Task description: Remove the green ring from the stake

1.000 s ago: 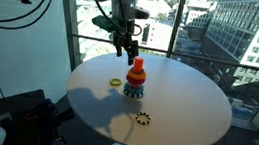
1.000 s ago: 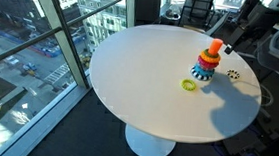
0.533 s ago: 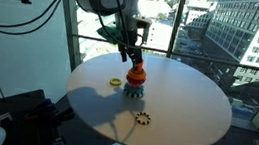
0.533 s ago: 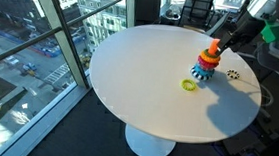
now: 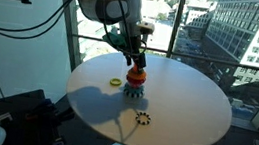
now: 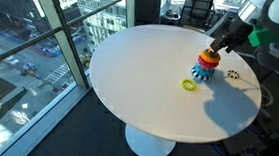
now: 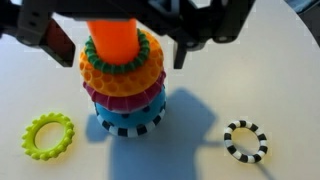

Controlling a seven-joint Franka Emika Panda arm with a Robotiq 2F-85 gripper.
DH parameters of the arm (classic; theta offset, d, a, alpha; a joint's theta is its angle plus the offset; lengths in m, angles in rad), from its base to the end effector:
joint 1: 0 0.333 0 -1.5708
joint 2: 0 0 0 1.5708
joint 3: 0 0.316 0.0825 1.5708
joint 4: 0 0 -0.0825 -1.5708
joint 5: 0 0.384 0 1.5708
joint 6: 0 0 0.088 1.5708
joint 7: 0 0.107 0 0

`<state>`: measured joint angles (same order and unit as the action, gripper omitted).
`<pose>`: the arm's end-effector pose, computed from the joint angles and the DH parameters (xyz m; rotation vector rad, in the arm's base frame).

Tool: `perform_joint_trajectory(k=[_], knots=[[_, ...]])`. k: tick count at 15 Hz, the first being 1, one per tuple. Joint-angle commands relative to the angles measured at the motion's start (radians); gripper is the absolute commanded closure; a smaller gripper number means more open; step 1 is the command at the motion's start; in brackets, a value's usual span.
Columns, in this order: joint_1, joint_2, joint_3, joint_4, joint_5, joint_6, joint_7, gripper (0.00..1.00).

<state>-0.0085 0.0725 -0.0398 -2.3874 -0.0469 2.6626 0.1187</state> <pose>0.5184 -0.0237 0.3089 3.0977 -0.1972 0.3170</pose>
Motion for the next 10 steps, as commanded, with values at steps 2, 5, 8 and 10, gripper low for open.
perform_joint_trajectory(k=[2,5,8,10], knots=[[-0.001,0.035,-0.006,0.041,-0.025,0.021,0.038,0.0],[-0.001,0.044,-0.003,0.044,-0.002,0.03,0.025,0.0],[-0.002,0.048,-0.001,0.045,0.01,0.036,0.016,0.0],[-0.004,0.048,0.003,0.043,0.029,0.045,0.002,0.0]])
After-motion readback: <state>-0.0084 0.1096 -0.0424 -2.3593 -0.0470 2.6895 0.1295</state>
